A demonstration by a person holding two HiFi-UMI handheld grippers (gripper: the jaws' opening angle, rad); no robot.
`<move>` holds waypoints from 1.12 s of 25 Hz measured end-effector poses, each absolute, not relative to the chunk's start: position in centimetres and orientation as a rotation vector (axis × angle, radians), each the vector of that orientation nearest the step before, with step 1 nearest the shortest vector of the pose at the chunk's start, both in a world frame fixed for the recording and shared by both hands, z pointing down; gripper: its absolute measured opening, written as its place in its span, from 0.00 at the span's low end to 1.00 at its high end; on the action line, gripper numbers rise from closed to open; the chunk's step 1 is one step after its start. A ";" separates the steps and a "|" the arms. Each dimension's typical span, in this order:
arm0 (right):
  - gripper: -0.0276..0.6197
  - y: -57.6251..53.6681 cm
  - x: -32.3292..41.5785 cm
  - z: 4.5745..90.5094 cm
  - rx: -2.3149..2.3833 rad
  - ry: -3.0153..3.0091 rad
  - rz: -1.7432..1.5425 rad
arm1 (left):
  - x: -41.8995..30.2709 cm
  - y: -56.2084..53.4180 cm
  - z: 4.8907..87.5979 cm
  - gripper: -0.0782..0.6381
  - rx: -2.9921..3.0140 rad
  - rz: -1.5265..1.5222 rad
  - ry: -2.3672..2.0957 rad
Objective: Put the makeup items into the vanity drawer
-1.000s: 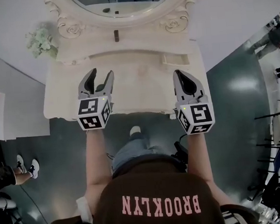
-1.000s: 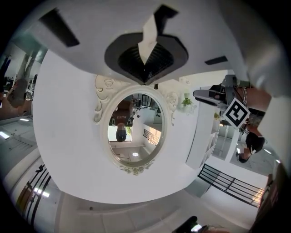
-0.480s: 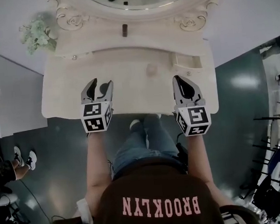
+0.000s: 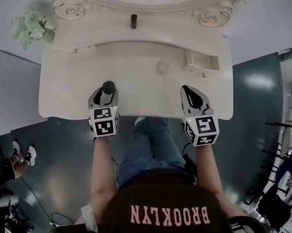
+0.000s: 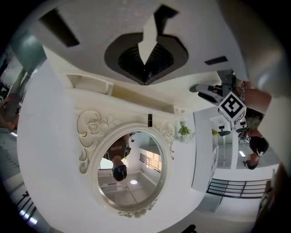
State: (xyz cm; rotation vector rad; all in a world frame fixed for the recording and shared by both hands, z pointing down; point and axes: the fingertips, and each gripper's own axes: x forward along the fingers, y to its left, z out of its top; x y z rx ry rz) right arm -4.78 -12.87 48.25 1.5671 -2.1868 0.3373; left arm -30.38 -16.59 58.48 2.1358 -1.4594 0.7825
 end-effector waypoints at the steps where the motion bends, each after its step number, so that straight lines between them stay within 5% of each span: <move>1: 0.04 -12.8 -4.7 48.7 1.561 -2.184 0.348 | -30.3 -16.6 58.9 0.41 2.123 0.792 -1.456; 8: 0.04 -13.4 -2.9 49.1 1.599 -2.173 0.377 | -30.8 -17.2 60.4 0.40 2.096 0.921 -1.503; 12: 0.04 -13.8 -2.2 48.6 1.621 -2.172 0.364 | -30.6 -17.7 59.3 0.15 2.123 0.914 -1.546; 28: 0.04 -14.3 0.8 42.3 1.802 -2.193 0.255 | -28.9 -21.4 50.9 0.14 2.216 0.683 -1.633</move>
